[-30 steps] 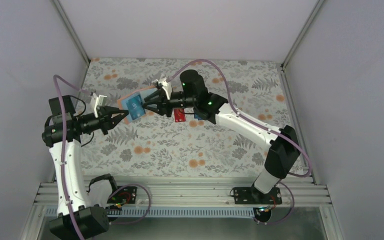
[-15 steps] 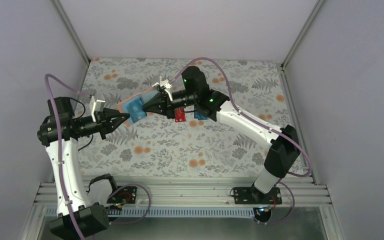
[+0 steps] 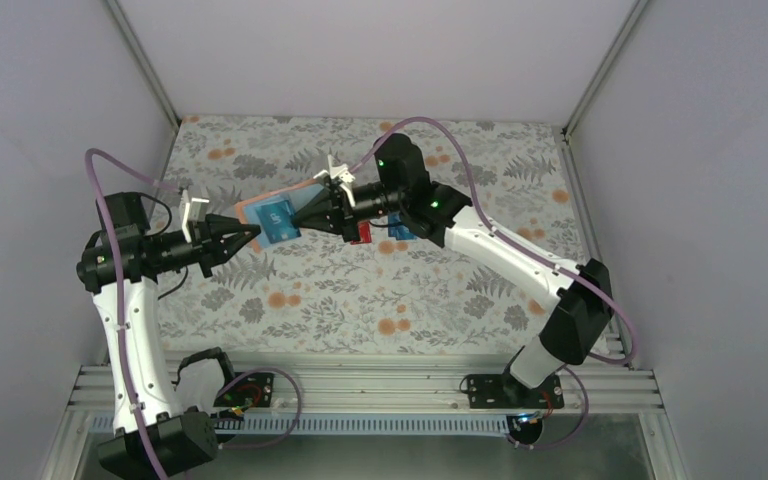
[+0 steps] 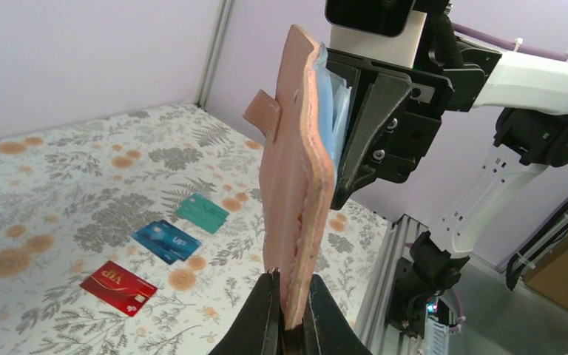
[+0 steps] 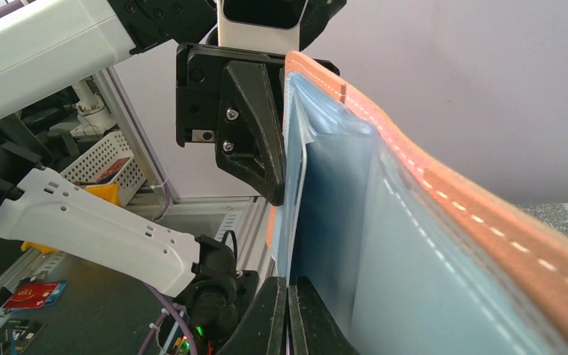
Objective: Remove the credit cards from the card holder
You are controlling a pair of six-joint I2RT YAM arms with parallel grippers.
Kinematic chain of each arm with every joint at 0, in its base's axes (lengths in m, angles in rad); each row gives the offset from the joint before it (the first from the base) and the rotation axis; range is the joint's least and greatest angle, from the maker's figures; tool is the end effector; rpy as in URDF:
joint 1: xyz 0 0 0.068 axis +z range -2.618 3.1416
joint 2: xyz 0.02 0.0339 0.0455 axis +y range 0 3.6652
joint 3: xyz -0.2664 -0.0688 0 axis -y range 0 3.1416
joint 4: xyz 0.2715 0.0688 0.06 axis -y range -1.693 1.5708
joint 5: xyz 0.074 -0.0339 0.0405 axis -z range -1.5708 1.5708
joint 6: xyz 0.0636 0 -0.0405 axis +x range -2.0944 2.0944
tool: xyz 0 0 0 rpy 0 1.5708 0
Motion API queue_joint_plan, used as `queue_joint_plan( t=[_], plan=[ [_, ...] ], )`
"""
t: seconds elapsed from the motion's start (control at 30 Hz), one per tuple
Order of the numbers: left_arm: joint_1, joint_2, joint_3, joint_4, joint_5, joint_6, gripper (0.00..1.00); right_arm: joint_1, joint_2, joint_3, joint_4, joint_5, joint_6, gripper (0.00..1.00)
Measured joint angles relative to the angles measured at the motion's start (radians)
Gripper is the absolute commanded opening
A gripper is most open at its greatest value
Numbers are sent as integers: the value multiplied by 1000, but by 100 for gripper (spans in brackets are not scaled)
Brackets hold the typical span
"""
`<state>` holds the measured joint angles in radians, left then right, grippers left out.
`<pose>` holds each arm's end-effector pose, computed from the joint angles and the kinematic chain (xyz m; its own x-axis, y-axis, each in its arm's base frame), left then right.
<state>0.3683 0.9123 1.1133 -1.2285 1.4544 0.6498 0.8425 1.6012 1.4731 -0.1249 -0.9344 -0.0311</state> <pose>0.1656 -0.0038 0.3675 -0.3713 -0.0680 -0.9260 0.8313 0.4199 -0.3642 0.2369 0.3425 0.3766 -0.1366 -0.1810 -0.9740 -0.9665 -0.1913 0.1711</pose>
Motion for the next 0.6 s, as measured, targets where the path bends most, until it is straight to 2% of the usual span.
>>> queue_joint_plan(
  t=[0.23,0.37,0.5,0.6],
  plan=[
    [0,0,0,-2,0,1,2,-19,-14,-16,-13,21,-7,4],
    [0,0,-3,16,-10,-19,2,-76,-48,-39,-39,43,-6,4],
    [0,0,-24,76,-53,-93,2,-143,-74,-48,-82,81,-4,4],
    [0,-4,-66,161,-153,-200,3,-234,-82,-53,-135,124,13,4]
  ],
)
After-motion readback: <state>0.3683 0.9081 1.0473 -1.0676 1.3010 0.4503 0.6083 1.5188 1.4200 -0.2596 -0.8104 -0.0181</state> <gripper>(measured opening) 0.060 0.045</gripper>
